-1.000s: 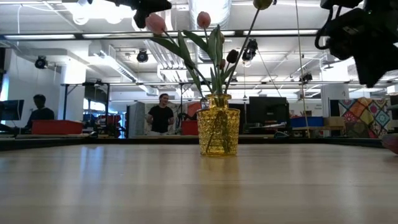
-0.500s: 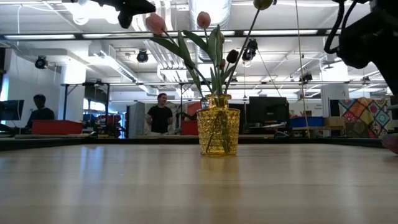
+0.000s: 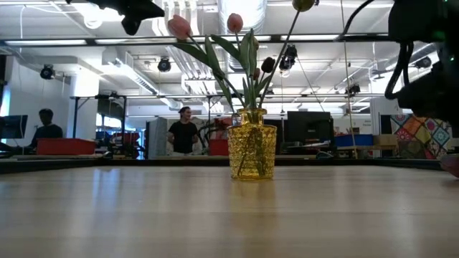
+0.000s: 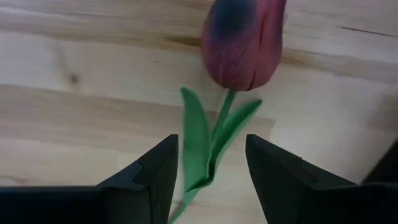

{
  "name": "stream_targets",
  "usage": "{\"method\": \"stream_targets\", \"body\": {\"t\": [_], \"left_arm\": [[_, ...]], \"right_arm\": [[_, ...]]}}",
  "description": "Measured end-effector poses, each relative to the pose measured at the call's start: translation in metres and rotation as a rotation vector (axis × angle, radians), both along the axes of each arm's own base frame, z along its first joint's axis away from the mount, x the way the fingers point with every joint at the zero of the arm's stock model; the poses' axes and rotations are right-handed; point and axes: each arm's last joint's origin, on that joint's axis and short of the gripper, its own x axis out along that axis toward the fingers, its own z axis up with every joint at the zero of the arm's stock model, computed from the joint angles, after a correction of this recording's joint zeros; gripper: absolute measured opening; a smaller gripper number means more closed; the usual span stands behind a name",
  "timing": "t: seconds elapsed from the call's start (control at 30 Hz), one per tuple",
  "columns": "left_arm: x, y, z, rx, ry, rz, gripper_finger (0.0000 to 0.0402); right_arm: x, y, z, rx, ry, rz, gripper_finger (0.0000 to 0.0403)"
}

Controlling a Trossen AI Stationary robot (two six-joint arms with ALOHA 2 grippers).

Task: Sort flowers into vase by color
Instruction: Put the red tulip into the transparent vase

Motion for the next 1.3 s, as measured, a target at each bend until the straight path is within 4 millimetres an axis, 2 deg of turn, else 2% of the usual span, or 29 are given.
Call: {"method": "stream_targets", "body": {"t": [0.2,0.37,0.53,0.7,0.8,0.9,1.1,1.2,1.3], "left_arm": [[-0.005,-0.002,0.0,-0.008,0.004,0.006,0.0],[-0.005,-0.003,-0.002,-0.031,0.02,-0.014,0.0],[-0.005,-0.004,-0.004,-0.031,0.038,-0.033,0.0],[-0.007,-0.002,-0.005,-0.015,0.043,-0.027,0.0],[-0.005,0.001,-0.006,-0.018,0.05,-0.023,0.0],[-0.004,0.004,-0.008,-0.023,0.058,-0.019,0.0],[0.001,0.011,-0.013,-0.041,0.076,-0.019,0.0],[0.007,0.017,-0.016,-0.055,0.079,-0.016,0.0],[0.013,0.024,-0.019,-0.076,0.066,-0.006,0.0]], "right_arm": [[0.0,0.001,-0.012,0.0,0.07,-0.013,0.017],[0.001,0.001,-0.02,-0.008,0.109,-0.013,0.0144],[0.004,0.002,-0.026,-0.002,0.096,-0.012,0.0105],[0.007,0.002,-0.022,-0.02,0.055,-0.015,0.0041],[0.015,0.003,-0.007,-0.073,-0.013,-0.014,0.0016],[0.018,0.002,0.01,-0.162,-0.031,0.0,0.0016],[0.033,-0.003,0.056,-0.399,-0.103,0.066,0.0014],[0.044,-0.015,0.081,-0.544,-0.162,0.119,0.0013],[0.055,-0.036,0.107,-0.691,-0.194,0.198,0.0013]]}}
